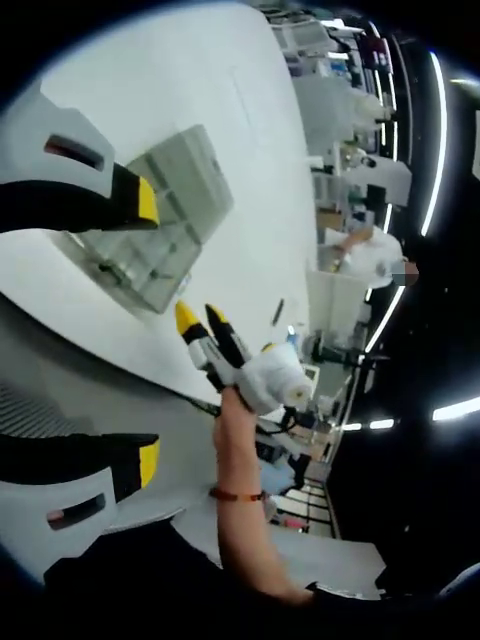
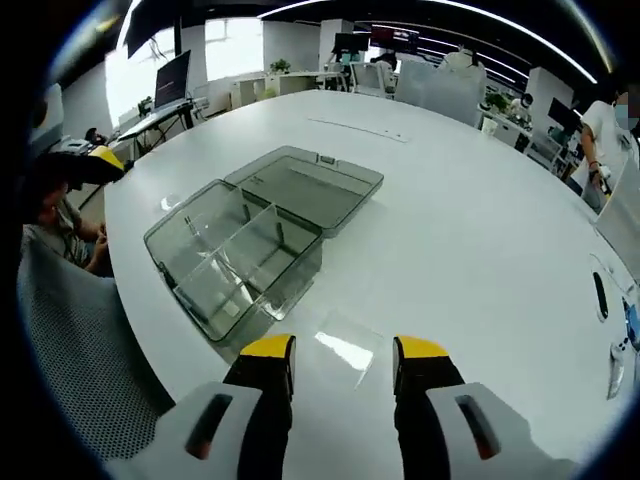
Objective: Insert the divider into the dual guide fixture by aligning both edges with the guide slots and pushing it downward to the bottom, including one-sided entry, uneven engagement, binding, and posture correction.
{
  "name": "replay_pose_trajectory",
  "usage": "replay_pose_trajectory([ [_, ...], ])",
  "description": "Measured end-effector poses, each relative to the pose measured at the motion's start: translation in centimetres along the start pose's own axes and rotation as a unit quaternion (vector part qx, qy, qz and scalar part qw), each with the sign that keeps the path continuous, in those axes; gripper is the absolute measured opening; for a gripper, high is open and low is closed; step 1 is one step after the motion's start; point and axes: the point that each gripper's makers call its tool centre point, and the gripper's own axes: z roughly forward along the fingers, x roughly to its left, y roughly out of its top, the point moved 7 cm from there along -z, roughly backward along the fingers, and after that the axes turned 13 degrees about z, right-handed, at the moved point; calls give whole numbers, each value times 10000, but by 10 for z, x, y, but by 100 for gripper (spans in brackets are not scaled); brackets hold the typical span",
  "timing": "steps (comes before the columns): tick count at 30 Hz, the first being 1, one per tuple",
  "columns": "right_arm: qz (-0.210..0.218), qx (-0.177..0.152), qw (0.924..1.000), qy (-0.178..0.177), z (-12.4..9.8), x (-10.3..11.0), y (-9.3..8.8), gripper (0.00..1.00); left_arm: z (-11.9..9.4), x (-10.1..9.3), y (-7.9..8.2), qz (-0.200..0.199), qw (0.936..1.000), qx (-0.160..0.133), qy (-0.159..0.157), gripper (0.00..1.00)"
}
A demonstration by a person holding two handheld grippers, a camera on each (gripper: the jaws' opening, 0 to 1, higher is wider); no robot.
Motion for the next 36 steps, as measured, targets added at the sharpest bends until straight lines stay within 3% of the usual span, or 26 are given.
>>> replay_pose_trajectory([
  [12, 242, 220, 9993, -203, 19, 3, -12, 40, -4, 3, -8, -214, 9996, 5, 160, 82],
  [23, 363, 125, 9984, -417, 26, 9, -14, 42, -3, 5, -11, -224, 9997, 53, 117, 81],
  [25, 439, 77, 9982, -405, 27, 9, -13, 40, -3, 6, -12, -260, 9996, 56, 111, 81],
  [27, 820, 168, 9958, -378, 26, 11, -15, 38, -3, 6, -13, -258, 9996, 67, 105, 81],
  [36, 727, 213, 9963, -401, 23, 6, -17, 31, 0, 7, -10, -239, 9997, 48, 63, 81],
])
